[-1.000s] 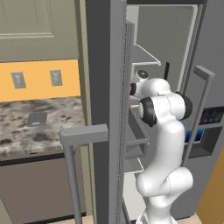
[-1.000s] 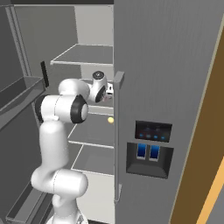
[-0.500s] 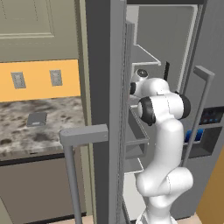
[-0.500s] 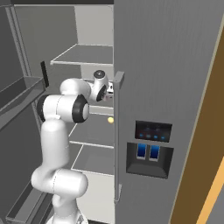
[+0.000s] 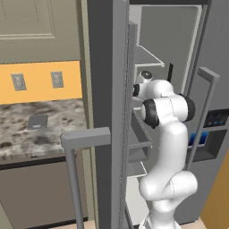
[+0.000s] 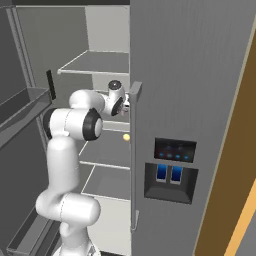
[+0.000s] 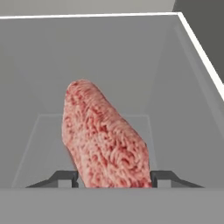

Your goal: Take the steak from the fridge and place it on the digital scale on the counter by the fridge. Wait a few seconds for a reading, then move it to the plate on the dining counter.

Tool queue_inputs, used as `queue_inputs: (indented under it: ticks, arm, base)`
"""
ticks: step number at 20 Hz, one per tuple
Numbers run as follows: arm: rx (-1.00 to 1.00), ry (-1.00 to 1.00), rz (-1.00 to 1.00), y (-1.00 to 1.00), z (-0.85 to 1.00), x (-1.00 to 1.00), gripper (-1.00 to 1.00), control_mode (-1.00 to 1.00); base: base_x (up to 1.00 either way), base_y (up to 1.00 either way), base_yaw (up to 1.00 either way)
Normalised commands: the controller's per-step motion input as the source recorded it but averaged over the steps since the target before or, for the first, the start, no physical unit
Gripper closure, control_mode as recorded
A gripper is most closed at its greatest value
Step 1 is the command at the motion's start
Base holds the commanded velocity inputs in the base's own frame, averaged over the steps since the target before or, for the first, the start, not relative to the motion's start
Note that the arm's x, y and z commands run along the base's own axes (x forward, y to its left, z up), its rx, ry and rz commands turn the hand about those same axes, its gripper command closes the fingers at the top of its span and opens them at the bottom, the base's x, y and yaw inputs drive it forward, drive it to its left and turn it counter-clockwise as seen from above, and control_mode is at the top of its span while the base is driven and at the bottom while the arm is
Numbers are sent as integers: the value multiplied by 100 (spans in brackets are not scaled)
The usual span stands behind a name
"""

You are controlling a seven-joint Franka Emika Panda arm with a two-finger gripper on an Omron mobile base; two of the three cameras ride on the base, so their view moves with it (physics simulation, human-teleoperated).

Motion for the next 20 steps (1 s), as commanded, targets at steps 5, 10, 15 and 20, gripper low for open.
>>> queue_inputs:
  ticks: [5, 10, 15, 20]
  arm:
    - [4, 0, 0, 12, 0, -43, 100, -100]
    - [13, 0, -7, 7, 18, -89, 100, -100]
    - [16, 0, -10, 0, 35, -100, 100, -100]
    - [13, -2, -8, 0, 44, -100, 100, -100]
  base:
    - [0, 0, 0]
    - [0, 0, 0]
    - [0, 0, 0]
    - [0, 0, 0]
